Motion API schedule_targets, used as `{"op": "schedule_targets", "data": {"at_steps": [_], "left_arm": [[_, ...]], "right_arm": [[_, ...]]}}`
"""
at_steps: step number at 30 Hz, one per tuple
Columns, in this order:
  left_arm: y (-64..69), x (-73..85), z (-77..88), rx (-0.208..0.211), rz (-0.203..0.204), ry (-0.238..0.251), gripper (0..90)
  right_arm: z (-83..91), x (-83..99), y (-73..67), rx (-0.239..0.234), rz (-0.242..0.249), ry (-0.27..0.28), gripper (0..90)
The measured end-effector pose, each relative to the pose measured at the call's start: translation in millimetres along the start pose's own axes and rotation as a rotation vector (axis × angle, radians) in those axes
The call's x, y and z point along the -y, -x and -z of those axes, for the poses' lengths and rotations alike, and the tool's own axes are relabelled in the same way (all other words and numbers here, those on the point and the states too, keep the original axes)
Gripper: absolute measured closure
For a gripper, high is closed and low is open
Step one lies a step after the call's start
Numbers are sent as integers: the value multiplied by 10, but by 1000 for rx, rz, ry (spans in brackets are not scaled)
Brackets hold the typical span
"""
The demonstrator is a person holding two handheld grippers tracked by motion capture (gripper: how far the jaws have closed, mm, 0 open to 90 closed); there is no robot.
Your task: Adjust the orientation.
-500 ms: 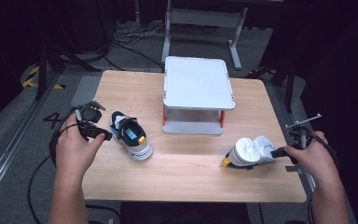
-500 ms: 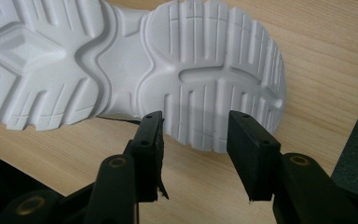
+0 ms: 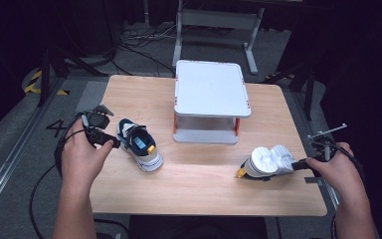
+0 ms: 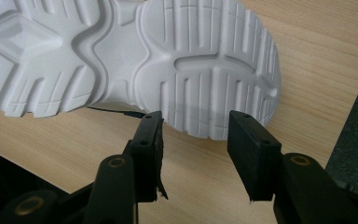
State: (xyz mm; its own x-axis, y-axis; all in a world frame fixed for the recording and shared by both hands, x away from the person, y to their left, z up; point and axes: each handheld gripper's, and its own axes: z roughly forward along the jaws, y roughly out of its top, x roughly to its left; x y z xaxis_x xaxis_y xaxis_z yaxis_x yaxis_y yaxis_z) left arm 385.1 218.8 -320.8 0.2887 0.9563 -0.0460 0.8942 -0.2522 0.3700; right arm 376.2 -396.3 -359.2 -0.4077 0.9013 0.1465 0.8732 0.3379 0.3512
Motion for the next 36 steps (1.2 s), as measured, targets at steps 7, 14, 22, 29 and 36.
{"op": "schedule_targets", "data": {"at_steps": [7, 14, 22, 29, 36], "left_arm": [[-23, -121, -70, 22, 26, 25, 415], [39, -261, -183, 40, -2, 42, 404], [5, -399, -469, 51, 17, -1, 404], [45, -453, -601, 77, 7, -1, 404], [93, -490, -773, 78, -4, -28, 456]], "right_arm": [[-12, 54, 0, 3, -8, -11, 560], [30, 137, 3, 14, -19, -1, 555], [80, 250, 31, 22, -39, 7, 549], [77, 274, 44, 22, -41, 7, 542], [43, 247, -28, 10, -14, 1, 538]]}}
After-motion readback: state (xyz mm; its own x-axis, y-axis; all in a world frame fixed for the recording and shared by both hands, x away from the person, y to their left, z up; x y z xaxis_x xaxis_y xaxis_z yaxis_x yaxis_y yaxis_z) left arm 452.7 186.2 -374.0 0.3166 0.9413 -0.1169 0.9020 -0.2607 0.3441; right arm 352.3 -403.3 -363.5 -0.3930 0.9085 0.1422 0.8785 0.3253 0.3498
